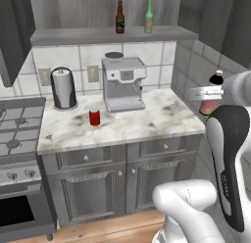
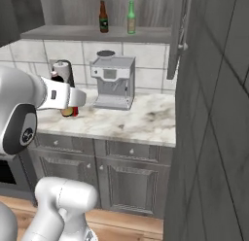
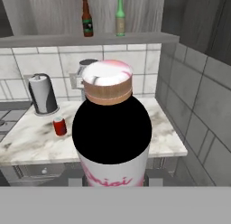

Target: Sort all alcoholic drinks to one cabinet, and non-alcoholic drinks to the other.

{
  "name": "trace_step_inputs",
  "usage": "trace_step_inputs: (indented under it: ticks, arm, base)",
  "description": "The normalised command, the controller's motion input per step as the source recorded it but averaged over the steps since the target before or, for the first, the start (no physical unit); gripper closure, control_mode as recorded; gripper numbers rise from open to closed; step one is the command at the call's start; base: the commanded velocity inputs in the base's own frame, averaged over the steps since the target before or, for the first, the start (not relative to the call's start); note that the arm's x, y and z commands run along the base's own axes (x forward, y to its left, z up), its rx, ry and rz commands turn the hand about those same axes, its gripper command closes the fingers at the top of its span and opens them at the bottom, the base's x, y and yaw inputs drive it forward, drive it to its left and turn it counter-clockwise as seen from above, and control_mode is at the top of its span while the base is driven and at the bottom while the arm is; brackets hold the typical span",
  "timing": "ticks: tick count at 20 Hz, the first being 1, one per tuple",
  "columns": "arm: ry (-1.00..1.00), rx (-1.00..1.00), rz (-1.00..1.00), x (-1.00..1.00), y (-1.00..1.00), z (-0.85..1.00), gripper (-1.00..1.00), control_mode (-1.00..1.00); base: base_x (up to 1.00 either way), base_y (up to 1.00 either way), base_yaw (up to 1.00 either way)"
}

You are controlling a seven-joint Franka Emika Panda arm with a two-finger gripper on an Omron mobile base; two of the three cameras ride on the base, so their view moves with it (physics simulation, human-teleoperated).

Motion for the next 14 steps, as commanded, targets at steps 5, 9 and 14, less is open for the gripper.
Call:
trace_step_inputs:
  ticks: [5, 9, 14]
  arm:
    - [0.00, 0.00, 0.00, 0.00, 0.00, 0.00, 1.00, 1.00]
    - [0.00, 0.00, 0.00, 0.00, 0.00, 0.00, 1.00, 1.00]
    - [0.00, 0.00, 0.00, 0.00, 0.00, 0.00, 1.00, 1.00]
  base:
    - [-0.22, 0.43, -0.01]
    - [-0.23, 0.42, -0.01]
    - [-0.25, 0.32, -0.02]
